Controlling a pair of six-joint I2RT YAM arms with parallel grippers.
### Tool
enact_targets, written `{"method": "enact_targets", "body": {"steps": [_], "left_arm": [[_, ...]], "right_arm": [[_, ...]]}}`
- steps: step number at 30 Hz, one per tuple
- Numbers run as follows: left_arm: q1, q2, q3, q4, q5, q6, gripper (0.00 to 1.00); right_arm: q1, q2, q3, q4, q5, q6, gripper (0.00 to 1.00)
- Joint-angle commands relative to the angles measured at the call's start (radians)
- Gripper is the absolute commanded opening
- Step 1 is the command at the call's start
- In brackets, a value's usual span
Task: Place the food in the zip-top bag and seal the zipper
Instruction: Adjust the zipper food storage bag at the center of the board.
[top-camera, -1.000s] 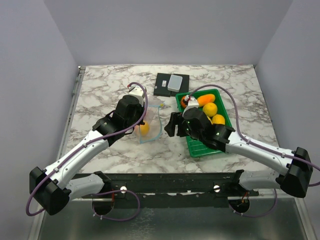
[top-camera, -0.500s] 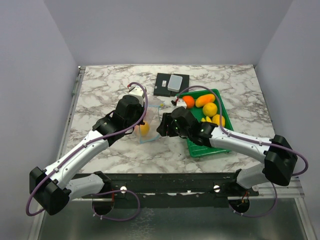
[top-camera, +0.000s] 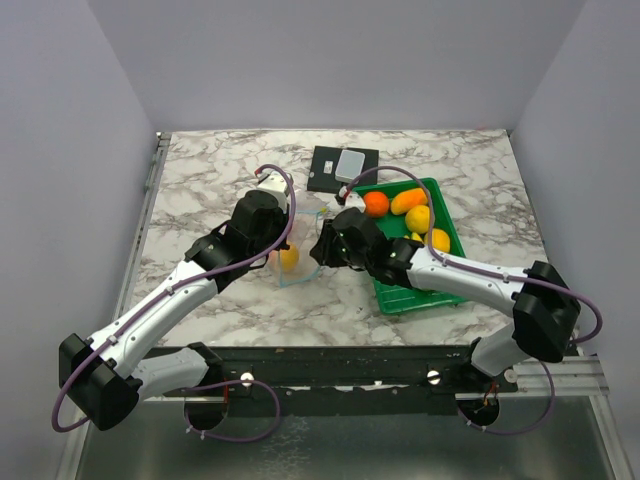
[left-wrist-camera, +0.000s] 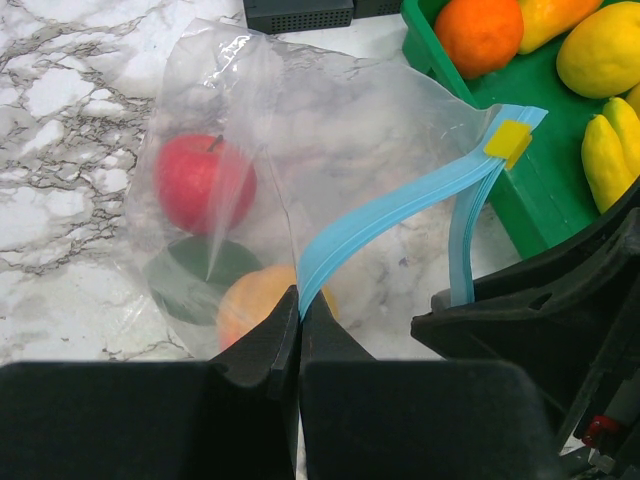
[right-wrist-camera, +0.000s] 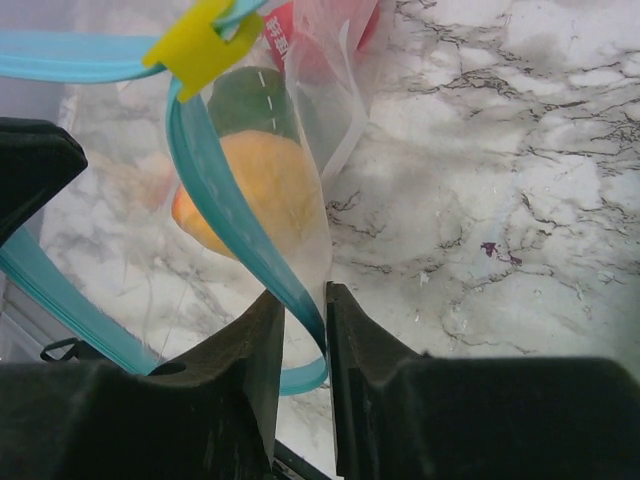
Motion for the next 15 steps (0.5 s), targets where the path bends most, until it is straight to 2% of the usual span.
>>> {"method": "enact_targets", "body": {"steps": [1,4,5,12,15], "left_arm": [[-0.003,-0.007,-0.003,0.008,0.002,0.005,0.00],[-0.002,-0.007,-0.003,0.007,0.006,0.007,0.00],[-0.003,-0.007,-0.003,0.007,0.006,0.006,0.00],[-0.003,0.009,-0.002,-0.003,0.013,0.007,0.00],[-0.003,0.011,-0.002,-0.019,0.001,0.009,0.07]], "right_arm": [[0.007,0.023,0.045,0.010,0.039,-0.002,0.24],[0.007,0.020,0.051,0.007,0.043,-0.007,0.03],[0.007,0.017,0.051,0.007,0.046,-0.007,0.01],[0.007,-0.008,0.057,0.007,0.074,-0.015,0.01],[0.007,-0.013,0.062,0.002,0.078,-0.015,0.00]]}}
